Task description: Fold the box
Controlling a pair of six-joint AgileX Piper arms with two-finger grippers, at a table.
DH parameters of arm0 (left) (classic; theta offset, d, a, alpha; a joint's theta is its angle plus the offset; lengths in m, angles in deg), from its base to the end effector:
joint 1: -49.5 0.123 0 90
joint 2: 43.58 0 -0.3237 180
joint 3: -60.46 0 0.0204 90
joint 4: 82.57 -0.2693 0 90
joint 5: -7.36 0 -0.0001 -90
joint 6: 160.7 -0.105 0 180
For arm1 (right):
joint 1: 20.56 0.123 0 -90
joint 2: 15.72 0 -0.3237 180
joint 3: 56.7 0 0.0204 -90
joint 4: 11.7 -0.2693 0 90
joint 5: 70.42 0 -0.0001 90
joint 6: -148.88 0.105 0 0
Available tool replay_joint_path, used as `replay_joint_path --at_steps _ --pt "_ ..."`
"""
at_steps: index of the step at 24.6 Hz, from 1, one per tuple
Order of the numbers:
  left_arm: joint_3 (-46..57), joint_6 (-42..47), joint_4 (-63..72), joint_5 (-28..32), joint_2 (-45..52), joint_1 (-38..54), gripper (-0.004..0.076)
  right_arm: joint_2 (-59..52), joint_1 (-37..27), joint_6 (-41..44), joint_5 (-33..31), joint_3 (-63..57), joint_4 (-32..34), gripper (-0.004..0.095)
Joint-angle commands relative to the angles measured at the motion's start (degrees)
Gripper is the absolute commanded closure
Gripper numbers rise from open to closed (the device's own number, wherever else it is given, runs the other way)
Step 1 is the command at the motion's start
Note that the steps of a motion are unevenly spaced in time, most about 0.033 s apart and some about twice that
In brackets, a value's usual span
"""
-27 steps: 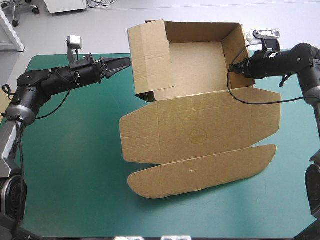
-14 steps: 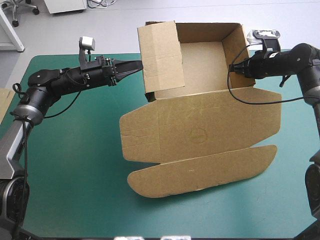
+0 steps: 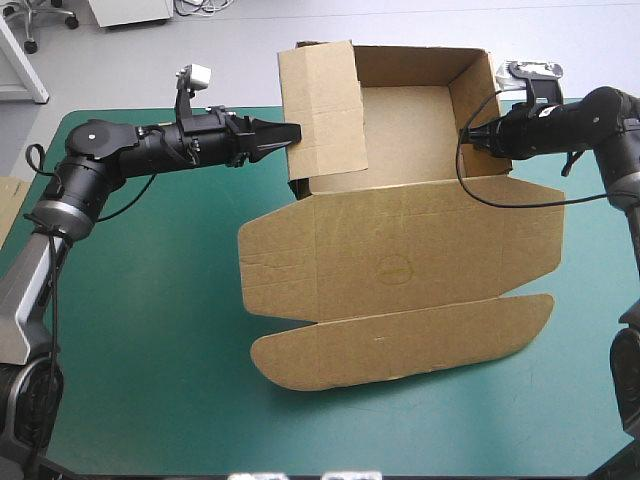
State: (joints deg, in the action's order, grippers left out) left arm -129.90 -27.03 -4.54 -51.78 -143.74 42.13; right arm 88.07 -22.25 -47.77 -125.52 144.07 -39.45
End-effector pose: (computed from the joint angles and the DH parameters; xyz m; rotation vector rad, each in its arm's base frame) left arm 0.3657 -0.1363 0.4444 0.4800 1.8810 -1.2733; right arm 0.4118 0.0280 0.4219 -0.1550 2.3153 0.4456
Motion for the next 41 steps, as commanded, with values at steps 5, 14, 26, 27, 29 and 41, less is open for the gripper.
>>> replay_joint_path --at_steps 5,14,26,27,29,41 --pt "-14.12 14.71 -20.21 3.47 -0.67 -6.23 0.0311 -3.25 -0.38 1.37 2.02 1.83 -2.43 0.0913" --pt "-22.83 24.74 -36.95 3.09 -3.63 -11.40 0.0311 -3.25 -0.38 3.37 1.22 1.83 -0.67 0.0913" --pt "-25.01 31.09 -47.11 -2.28 -9.83 -14.09 0.0311 -2.67 3.04 3.65 2.60 1.47 -2.93 0.0914" --pt "-25.01 31.25 -47.40 -2.28 -9.83 -14.09 0.0311 -2.52 3.04 3.38 2.59 1.47 -3.73 0.0914" --pt "-25.01 32.97 -51.20 -2.18 -9.83 -14.09 0.0312 -1.54 3.60 3.49 2.01 1.47 -4.10 0.0914" --pt "-25.01 39.10 -74.63 -5.22 -14.69 -14.09 0.0734 3.21 9.40 14.96 -2.43 1.34 7.73 0.0908"
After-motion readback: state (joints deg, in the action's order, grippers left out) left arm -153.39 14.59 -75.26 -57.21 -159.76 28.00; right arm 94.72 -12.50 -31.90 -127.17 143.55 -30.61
